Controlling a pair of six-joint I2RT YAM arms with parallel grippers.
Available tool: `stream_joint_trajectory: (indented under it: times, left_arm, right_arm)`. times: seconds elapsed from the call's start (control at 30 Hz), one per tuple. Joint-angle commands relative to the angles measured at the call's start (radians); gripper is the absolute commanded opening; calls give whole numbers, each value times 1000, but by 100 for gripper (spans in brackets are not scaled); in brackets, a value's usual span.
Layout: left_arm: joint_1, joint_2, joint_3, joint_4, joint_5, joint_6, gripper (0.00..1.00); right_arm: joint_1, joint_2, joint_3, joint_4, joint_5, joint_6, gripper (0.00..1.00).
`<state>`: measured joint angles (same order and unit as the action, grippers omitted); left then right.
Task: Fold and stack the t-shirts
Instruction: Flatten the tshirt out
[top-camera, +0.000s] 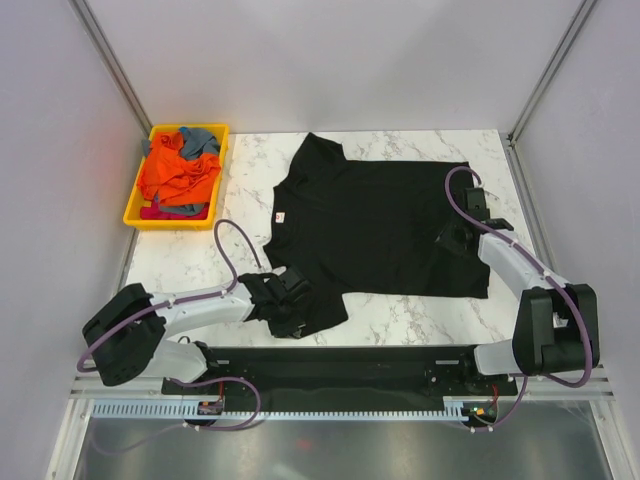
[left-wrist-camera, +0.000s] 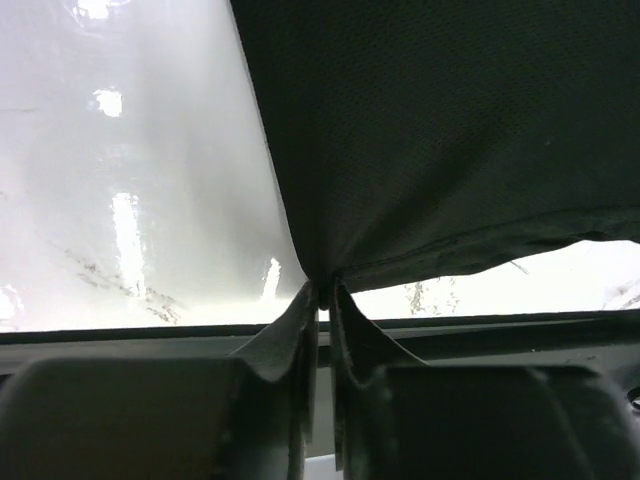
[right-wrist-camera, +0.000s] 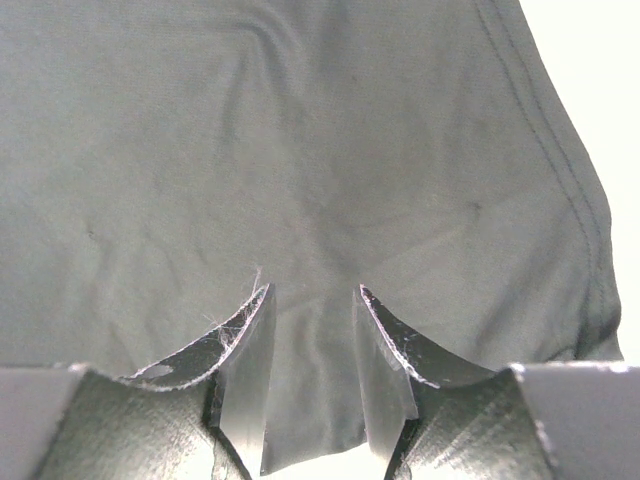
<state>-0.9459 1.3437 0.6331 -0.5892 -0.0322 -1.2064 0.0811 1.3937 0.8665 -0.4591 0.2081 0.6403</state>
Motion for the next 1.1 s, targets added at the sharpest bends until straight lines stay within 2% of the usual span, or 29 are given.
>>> stream_joint_trajectory:
  times: [0.0,0.03,0.2,0.33,0.5,1.07]
  left_arm:
    - [-14,8,43,-53,-112,-33,5]
    - [-14,-6,57,-76,-141,-18,2]
    - [-17,-103,99,-120,-172,19,2]
    - [-25,-133,105,-118,-164,54,2]
    - [-33,-161,117,-112,-172,97,2]
    - [-39,-242,143,2,-107,263,2]
  right_arm:
    - [-6,-41,5,-44,42,19,44]
    - [-15,-42,15,-64,46,30,45]
    - [-75,-77,26,-167,91,97,47]
    - [-243,-114,-20,-188,96,111,47]
    - [-349,-140,-53,-205,36,99,47]
    - [-359,-122,-161,-225,-168,124,49]
